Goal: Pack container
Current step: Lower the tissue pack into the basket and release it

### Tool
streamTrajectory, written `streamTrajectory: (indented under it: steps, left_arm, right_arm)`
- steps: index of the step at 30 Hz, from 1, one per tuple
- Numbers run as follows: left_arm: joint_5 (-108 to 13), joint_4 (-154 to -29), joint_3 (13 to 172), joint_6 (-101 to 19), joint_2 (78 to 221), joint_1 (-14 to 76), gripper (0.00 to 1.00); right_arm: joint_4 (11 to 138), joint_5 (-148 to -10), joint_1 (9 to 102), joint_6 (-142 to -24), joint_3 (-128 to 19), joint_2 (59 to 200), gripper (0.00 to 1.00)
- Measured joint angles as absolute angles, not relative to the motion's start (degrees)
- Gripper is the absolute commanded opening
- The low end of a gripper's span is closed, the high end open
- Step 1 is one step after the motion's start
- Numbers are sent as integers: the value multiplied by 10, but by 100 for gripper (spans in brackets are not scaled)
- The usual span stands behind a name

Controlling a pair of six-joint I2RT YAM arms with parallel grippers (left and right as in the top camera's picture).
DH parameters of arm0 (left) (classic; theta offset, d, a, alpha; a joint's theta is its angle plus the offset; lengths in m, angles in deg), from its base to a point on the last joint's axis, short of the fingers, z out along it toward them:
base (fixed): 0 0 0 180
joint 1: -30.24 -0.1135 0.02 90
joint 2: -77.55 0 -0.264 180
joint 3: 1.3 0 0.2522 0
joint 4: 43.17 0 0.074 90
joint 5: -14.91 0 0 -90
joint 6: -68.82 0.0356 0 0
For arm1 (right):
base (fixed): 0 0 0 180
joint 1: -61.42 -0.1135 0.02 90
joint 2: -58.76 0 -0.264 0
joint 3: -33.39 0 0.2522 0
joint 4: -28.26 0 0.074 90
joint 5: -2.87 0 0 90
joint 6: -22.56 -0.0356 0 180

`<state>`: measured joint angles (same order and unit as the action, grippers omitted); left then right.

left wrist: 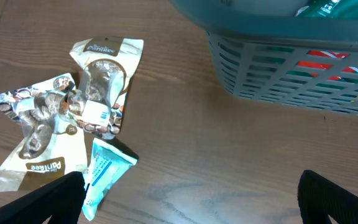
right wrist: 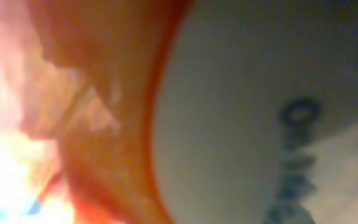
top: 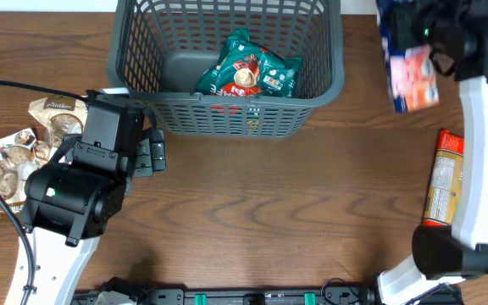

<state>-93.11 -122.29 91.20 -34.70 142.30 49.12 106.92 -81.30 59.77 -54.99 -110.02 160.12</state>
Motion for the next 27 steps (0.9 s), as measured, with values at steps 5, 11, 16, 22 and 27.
streamTrajectory:
  steps: [5, 11, 16, 22, 27]
  left_arm:
    - [-931, -1223, 912, -347, 1423, 491, 99]
    - [-931, -1223, 912, -347, 1423, 491, 99]
    - [-931, -1223, 912, -347, 1423, 491, 99]
    - [-931, -1223, 912, -347, 1423, 491, 99]
    - [-931, -1224, 912, -347, 1423, 491, 99]
  right_arm:
    - [1034, -791, 518, -460, -1153, 1593, 1]
    - [945, -789, 401, -377, -1153, 1614, 1]
    - [893, -788, 344, -326, -1154, 1662, 1]
    - [920, -780, 310, -267, -1154, 1747, 1]
    - [968, -759, 299, -235, -1153, 1828, 1]
